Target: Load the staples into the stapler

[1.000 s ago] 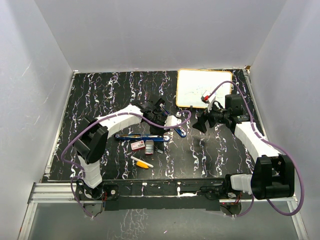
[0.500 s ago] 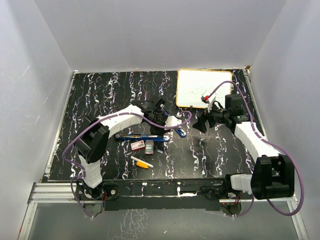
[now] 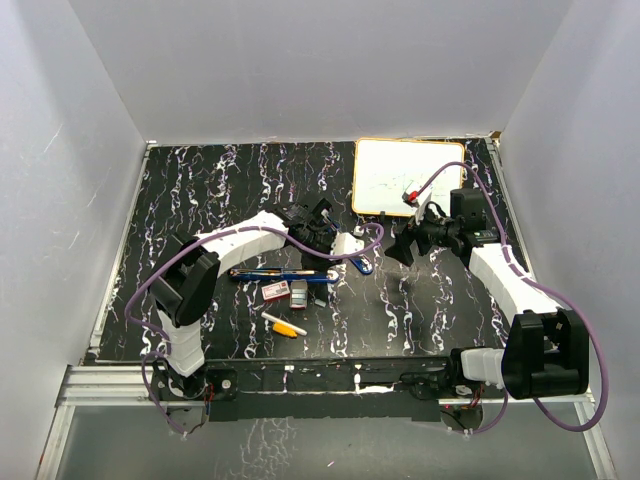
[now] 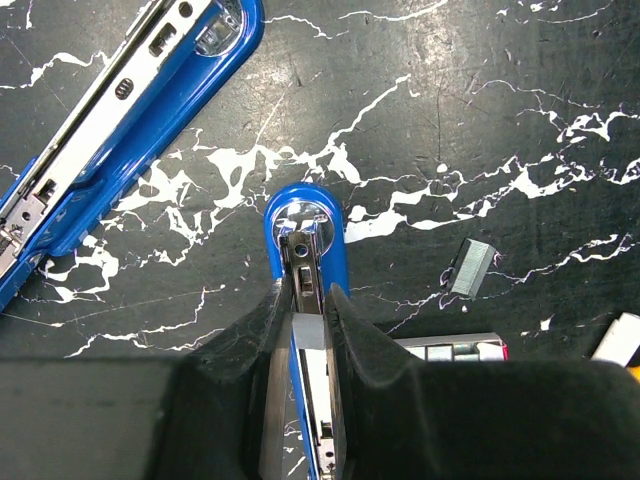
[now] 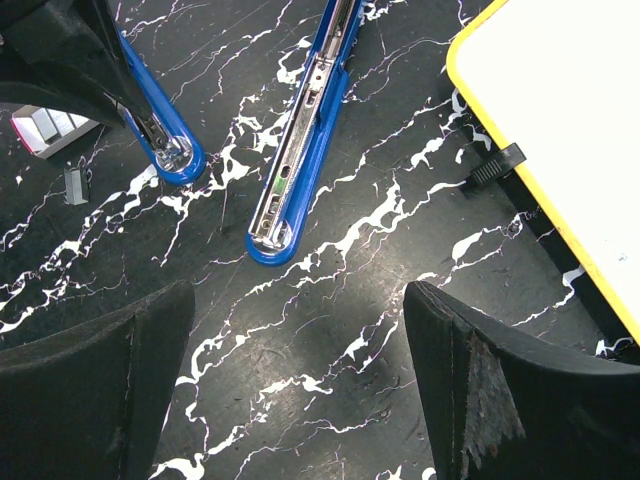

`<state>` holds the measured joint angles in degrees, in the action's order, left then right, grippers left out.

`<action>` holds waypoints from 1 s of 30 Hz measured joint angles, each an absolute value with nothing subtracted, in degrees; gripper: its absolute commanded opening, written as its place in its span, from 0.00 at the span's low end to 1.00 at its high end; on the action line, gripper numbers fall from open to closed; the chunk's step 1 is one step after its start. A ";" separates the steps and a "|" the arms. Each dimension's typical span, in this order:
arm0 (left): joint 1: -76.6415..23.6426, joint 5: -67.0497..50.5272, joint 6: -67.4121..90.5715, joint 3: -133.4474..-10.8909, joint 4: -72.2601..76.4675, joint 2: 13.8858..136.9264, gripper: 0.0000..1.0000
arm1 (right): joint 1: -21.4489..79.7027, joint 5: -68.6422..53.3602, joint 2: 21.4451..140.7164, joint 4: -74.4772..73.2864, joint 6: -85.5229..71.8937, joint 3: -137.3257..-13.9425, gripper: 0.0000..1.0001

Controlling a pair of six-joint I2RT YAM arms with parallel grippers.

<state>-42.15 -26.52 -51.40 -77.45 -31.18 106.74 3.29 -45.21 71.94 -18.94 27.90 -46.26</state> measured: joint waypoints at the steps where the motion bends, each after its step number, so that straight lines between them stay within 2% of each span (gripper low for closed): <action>1: -42.17 -26.41 -51.31 -77.34 -30.92 106.74 0.02 | 3.29 -45.21 71.94 -18.94 27.90 -46.26 0.89; 30: -42.24 -26.04 -50.28 -72.88 -26.04 104.25 0.00 | 3.20 -45.23 71.94 -18.94 27.90 -46.26 0.89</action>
